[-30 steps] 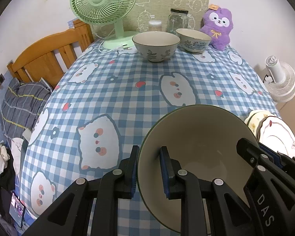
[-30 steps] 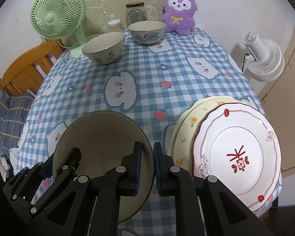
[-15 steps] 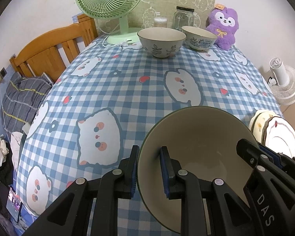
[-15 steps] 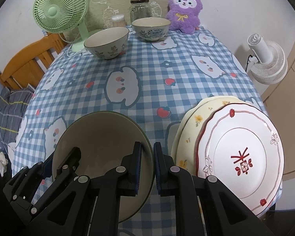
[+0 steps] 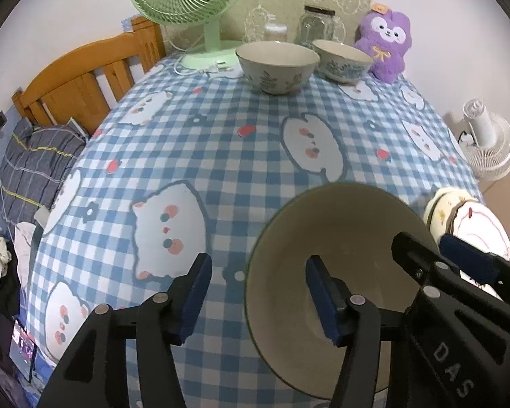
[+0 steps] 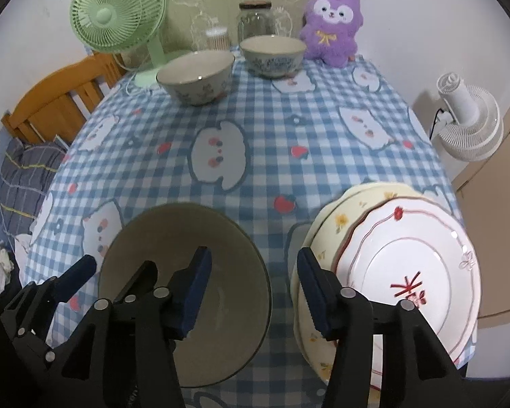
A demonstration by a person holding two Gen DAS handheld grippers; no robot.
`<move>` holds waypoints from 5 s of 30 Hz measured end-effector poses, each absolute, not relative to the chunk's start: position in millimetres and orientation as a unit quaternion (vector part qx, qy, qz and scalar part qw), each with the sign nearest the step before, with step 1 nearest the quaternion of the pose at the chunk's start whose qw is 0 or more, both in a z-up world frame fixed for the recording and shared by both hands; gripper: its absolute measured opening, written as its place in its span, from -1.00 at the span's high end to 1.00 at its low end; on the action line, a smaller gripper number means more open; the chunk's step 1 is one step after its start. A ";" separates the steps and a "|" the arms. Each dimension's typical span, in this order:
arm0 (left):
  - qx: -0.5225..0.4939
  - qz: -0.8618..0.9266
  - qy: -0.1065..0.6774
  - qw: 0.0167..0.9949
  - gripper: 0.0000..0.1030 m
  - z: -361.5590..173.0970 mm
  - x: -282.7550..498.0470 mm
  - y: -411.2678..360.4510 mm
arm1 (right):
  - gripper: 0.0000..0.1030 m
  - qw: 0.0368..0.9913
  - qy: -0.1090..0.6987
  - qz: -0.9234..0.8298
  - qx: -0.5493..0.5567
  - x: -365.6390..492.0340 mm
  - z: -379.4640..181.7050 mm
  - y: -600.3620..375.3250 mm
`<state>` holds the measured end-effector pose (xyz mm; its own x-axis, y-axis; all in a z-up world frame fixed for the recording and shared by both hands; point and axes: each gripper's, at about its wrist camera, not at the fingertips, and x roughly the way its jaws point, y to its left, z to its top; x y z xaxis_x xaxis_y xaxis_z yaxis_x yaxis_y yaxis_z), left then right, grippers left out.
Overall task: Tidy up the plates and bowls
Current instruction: 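Lower the cream bowl onto the cloth beside the plate stack, then open both grippers and pull them back from the bowl, then move both open grippers to the rim of the green-rimmed bowl by the fan, then close both grippers on the rim of the green-rimmed bowl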
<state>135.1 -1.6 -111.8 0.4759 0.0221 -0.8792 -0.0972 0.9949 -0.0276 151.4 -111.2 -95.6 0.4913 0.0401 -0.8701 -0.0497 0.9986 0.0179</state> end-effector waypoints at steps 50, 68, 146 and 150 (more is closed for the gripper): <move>-0.023 0.038 0.396 0.917 -0.63 50.3 192.4 13.2 | -0.71 0.923 0.382 0.046 0.001 209.2 62.8 -100.1; -0.016 0.036 0.393 0.919 -0.63 31.5 278.2 35.0 | -0.71 0.925 0.379 0.037 0.007 296.4 42.6 -73.3; 0.008 0.006 0.473 0.881 0.61 -139.7 429.0 38.6 | 0.62 0.884 0.466 -0.017 0.033 442.4 -132.8 -59.9; 0.008 0.008 0.472 0.882 0.63 -139.6 430.2 37.9 | 0.63 0.883 0.467 -0.019 0.033 443.1 -132.3 -59.6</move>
